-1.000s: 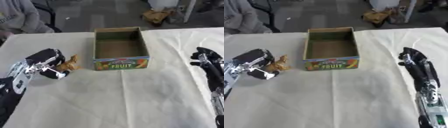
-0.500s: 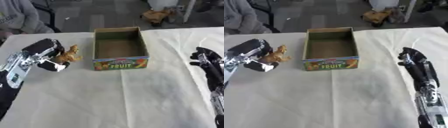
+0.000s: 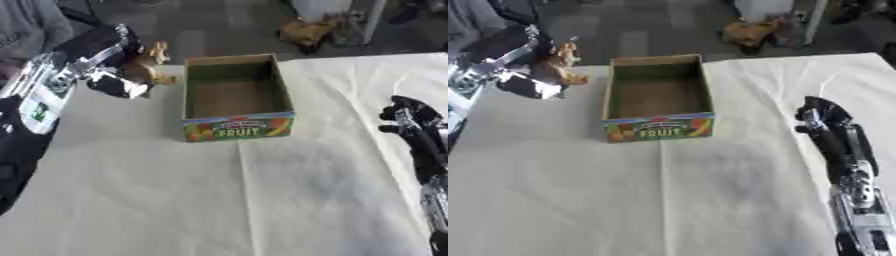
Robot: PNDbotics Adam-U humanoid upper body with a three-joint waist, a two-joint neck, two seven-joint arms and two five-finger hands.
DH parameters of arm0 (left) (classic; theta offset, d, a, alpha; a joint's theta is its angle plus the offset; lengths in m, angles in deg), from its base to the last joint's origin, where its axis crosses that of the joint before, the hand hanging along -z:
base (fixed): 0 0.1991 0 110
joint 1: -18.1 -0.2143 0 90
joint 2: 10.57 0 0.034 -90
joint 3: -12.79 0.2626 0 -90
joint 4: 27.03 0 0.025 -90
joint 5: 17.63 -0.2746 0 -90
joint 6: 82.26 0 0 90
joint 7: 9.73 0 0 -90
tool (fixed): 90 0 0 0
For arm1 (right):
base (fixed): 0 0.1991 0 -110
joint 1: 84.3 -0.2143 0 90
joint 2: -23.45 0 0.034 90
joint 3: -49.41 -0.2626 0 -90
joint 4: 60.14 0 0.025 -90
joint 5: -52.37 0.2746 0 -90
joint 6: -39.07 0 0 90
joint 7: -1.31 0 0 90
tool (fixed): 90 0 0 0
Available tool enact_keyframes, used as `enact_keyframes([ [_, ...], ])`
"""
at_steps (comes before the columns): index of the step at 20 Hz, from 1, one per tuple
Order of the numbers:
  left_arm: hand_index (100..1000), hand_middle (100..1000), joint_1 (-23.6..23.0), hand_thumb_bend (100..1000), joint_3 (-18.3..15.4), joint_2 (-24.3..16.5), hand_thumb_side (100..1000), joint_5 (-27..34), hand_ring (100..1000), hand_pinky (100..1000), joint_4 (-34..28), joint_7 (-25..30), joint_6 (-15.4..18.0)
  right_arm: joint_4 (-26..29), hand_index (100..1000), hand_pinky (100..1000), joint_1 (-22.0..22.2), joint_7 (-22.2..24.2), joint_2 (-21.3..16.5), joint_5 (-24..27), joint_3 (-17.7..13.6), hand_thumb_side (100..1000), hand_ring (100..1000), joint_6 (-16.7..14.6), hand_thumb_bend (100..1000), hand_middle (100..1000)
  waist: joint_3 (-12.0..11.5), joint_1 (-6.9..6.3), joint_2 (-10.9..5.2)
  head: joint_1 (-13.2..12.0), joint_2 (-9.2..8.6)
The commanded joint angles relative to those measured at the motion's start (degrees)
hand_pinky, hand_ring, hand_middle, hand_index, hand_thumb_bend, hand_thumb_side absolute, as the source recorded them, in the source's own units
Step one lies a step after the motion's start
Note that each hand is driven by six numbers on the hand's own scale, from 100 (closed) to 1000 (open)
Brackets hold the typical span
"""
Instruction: Pick up objects on the table and place them in the box.
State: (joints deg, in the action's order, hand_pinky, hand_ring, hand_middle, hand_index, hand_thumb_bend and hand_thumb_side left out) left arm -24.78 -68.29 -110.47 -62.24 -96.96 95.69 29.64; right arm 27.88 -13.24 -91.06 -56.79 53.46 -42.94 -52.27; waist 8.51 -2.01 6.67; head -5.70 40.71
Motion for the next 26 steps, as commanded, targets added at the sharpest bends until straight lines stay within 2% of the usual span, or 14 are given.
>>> enact_keyframes([
  [1, 373, 276, 3.1, 330, 0.0, 1.5, 237, -2.2, 265, 190, 2.9, -1.4, 0.4, 0.7, 783, 648, -0.8, 0.3, 0.0, -0.2, 0.3, 548, 717, 0.0, 100, 618, 0.2, 0.04, -0.58, -0.3, -0.27],
  [12, 387, 292, 9.4, 376, -0.2, 9.2, 224, -11.7, 284, 214, 13.0, -10.5, 0.7, 0.7, 783, 647, -1.6, 1.4, 0.9, -0.2, 1.5, 553, 718, 0.1, 100, 618, 2.9, 0.24, 0.6, -1.8, -1.61],
  [18, 423, 320, 9.8, 422, 0.9, 11.9, 258, -17.1, 313, 251, 15.9, -12.4, 1.7, 0.8, 783, 647, -1.9, 1.7, 1.2, -0.2, 1.8, 552, 718, 0.1, 100, 618, 4.2, 0.3, 1.1, -2.2, -2.18],
  [26, 424, 320, 8.6, 407, -0.8, 13.8, 272, -23.5, 311, 242, 21.6, -16.1, -2.6, 0.8, 783, 647, -2.1, 1.7, 1.2, -0.2, 1.9, 554, 718, 0.1, 100, 618, 5.0, 0.23, 1.71, -2.1, -2.8],
])
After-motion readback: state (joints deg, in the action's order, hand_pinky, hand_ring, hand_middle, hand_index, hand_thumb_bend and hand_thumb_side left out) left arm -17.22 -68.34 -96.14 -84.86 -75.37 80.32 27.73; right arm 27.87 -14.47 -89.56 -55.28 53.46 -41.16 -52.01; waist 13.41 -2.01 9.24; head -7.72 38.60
